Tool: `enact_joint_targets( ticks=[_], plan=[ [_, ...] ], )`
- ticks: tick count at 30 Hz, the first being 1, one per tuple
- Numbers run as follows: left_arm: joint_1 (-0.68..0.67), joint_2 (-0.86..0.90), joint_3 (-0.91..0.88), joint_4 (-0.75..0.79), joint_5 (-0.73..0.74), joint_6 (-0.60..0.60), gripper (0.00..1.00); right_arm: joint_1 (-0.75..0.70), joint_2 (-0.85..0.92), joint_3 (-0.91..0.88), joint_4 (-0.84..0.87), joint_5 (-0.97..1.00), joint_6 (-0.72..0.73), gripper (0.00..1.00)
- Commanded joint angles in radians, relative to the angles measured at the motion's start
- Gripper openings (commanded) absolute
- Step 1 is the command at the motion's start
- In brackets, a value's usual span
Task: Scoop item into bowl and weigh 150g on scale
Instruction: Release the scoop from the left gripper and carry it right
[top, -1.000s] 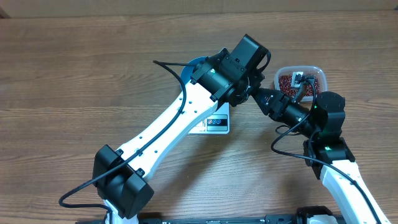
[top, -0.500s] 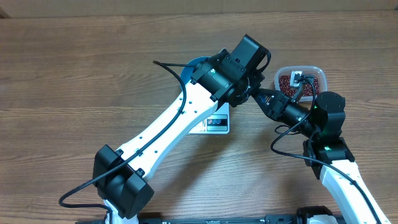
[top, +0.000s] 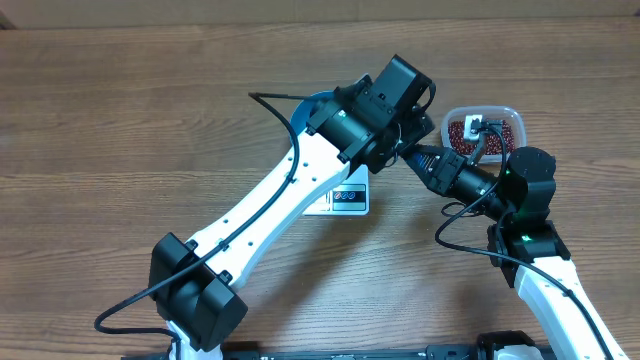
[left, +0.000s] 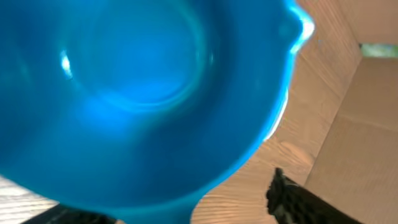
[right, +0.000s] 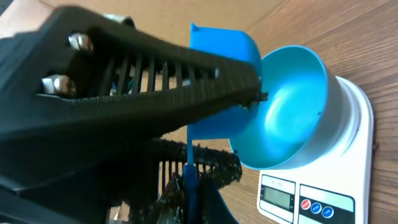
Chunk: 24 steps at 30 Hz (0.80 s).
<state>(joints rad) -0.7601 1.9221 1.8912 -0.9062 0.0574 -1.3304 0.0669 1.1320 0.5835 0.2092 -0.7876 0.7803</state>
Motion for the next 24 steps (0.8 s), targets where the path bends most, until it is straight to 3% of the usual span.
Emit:
enact_joint_targets(
  ticks=[1,4,7,9,15,19,24],
  plan=[
    [0.016,-0.074,0.079,0.021,0.003,0.180,0.85,-0.005,-0.027,0.025,0.010,-0.032,-0.018,0.04],
    [0.011,-0.134,0.144,0.023,-0.044,0.309,0.93,-0.016,-0.041,0.026,0.010,-0.037,-0.018,0.04],
    [0.000,-0.215,0.188,0.000,-0.100,0.510,0.95,-0.037,-0.064,0.028,0.002,-0.038,-0.018,0.04],
    [0.000,-0.259,0.188,-0.037,-0.137,0.562,0.95,-0.054,-0.079,0.035,-0.023,-0.037,-0.024,0.04],
    [0.005,-0.349,0.187,-0.239,-0.288,0.583,0.91,-0.098,-0.124,0.101,-0.196,-0.037,-0.109,0.04],
    [0.005,-0.352,0.180,-0.374,-0.314,0.594,0.89,-0.102,-0.160,0.187,-0.392,-0.005,-0.205,0.04],
    [0.008,-0.352,0.114,-0.431,-0.348,0.614,0.86,-0.102,-0.172,0.336,-0.714,0.147,-0.362,0.04]
  ],
)
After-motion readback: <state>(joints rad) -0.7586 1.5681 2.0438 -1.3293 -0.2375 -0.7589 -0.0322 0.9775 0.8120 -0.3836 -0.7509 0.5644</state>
